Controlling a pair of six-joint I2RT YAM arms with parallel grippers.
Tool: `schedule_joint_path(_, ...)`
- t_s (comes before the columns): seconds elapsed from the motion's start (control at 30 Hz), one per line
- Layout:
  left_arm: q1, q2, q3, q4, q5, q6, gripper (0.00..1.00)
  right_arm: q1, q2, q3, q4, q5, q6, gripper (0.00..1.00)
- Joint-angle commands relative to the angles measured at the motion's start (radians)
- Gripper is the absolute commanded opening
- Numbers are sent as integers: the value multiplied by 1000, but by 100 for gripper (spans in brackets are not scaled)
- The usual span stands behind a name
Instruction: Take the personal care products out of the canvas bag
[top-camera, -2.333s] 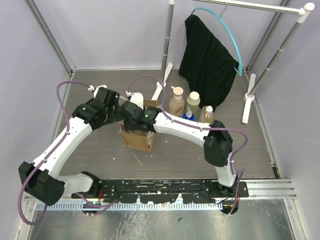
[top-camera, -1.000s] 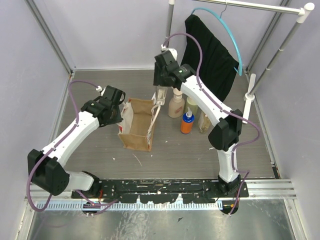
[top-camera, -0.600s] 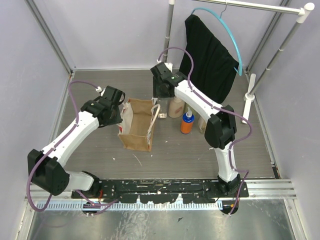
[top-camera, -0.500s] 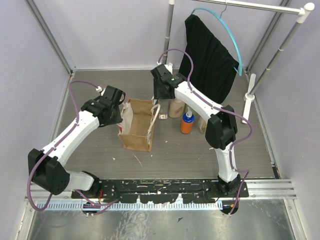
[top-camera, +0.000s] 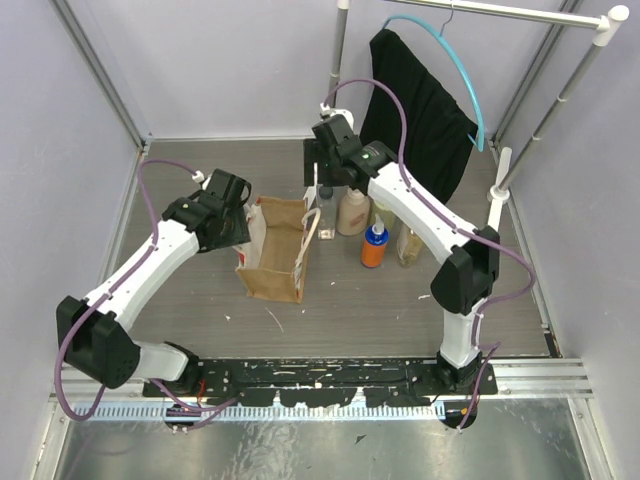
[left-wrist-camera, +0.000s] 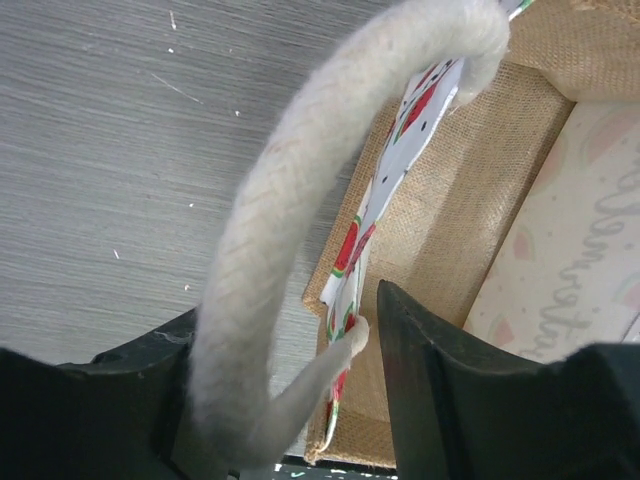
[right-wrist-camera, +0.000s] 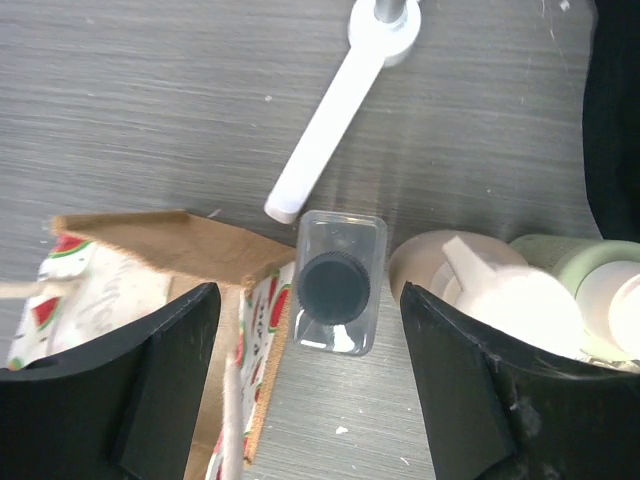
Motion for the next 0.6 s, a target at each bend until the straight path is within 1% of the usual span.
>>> schedule_joint_path(0.0,-2,-61,28,-24,-15,-8,62,36,-121,8,74,-38,-54,79)
schedule_joint_path(0.07,-5,-104,21,-18,-7,6,69,50,-171,-36,117,-31,-66,79)
schedule_joint_path(0.17,-9,-199,13,1,-1,33,75,51,-252,-113,191,-11,-74,79)
schedule_joint_path(0.27,-9,-279,29,-7,-18,53,81,49,-308,-138,204,22,-114,81)
schedule_joint_path(0.33,-9,-321,59,-16,-19,68,86,23,-340,-147,197,23,-118,83)
schedule_joint_path(0.37,-9,-324,89,-31,-17,75,87,-1,-357,-149,186,8,-115,84)
schedule_joint_path(0.43,-9,-296,172,-79,-24,91,92,-72,-400,-166,168,-37,-97,86)
schedule_joint_path(0.5,-8,-240,269,-142,-38,103,93,-135,-439,-199,157,-93,-92,87)
schedule_joint_path(0.57,-7,-188,338,-183,-47,106,94,-168,-469,-226,149,-95,-91,87)
